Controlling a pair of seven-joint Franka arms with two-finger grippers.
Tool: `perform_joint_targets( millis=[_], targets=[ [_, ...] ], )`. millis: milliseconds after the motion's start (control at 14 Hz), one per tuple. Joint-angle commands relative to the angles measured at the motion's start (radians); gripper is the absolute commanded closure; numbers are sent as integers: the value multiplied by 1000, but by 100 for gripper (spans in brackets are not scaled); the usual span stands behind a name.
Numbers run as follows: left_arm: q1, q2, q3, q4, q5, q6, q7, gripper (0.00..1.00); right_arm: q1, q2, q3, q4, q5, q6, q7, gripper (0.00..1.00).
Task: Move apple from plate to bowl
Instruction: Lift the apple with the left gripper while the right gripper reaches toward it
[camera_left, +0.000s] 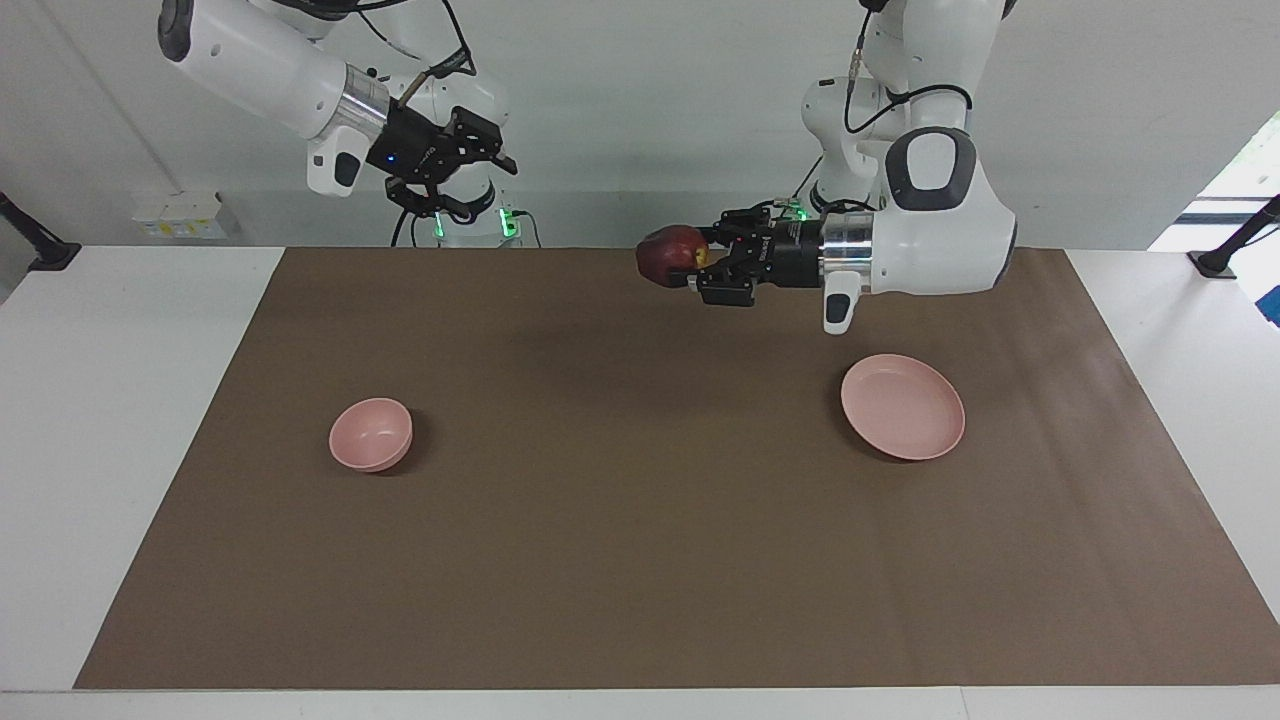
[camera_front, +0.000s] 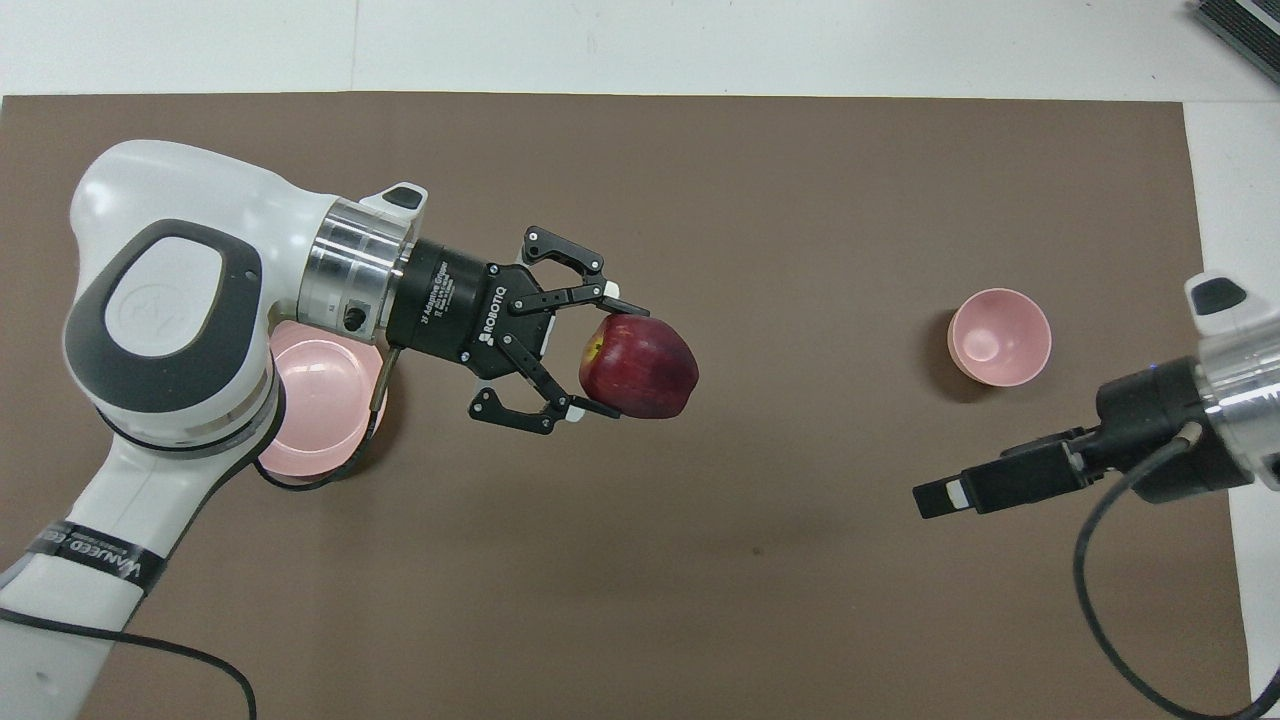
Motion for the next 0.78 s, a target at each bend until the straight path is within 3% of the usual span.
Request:
perform_joint_targets(
  millis=[0, 356, 712],
  targets=[
    [-12, -36, -5, -59, -97, 16, -18, 100, -13, -38, -1, -110, 143, 57, -12, 0],
    [-72, -82, -5, -125, -171, 39, -17, 100, 3, -43, 5, -123, 282, 138, 80, 0],
    [-129, -108, -6, -160, -226, 94, -17, 100, 86, -57, 8, -185, 390, 272, 129, 0]
  ],
)
